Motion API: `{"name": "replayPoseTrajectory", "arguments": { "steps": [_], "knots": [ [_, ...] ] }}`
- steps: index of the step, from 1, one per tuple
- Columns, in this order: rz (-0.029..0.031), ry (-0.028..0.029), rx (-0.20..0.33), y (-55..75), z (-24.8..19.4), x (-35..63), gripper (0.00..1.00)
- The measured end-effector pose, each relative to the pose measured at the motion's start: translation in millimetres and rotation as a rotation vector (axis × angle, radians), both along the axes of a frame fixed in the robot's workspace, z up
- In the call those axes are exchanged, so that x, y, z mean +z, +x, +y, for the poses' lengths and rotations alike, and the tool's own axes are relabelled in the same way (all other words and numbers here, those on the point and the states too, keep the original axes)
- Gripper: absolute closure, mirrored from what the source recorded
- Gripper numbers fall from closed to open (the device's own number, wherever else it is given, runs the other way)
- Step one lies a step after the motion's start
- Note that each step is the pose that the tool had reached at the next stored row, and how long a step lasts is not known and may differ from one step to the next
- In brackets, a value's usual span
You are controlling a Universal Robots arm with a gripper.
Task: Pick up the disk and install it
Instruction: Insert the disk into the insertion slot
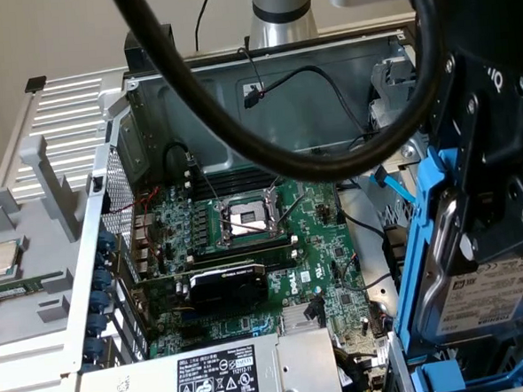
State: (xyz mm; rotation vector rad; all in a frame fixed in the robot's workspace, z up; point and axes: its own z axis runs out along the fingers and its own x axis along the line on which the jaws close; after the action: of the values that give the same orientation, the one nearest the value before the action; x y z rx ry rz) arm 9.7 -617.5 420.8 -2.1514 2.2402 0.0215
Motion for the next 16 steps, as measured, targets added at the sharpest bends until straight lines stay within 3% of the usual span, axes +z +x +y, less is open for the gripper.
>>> {"name": "replayPoseTrajectory", "arguments": {
  "steps": [7, 16],
  "knots": [
    [-0.0001, 0.0006, 0.0, 0.0, -2.8, -0.3, 0.63],
    [0.0, -0.0016, 0.0, 0.1, -2.8, 0.1, 0.63]
  ]
}}
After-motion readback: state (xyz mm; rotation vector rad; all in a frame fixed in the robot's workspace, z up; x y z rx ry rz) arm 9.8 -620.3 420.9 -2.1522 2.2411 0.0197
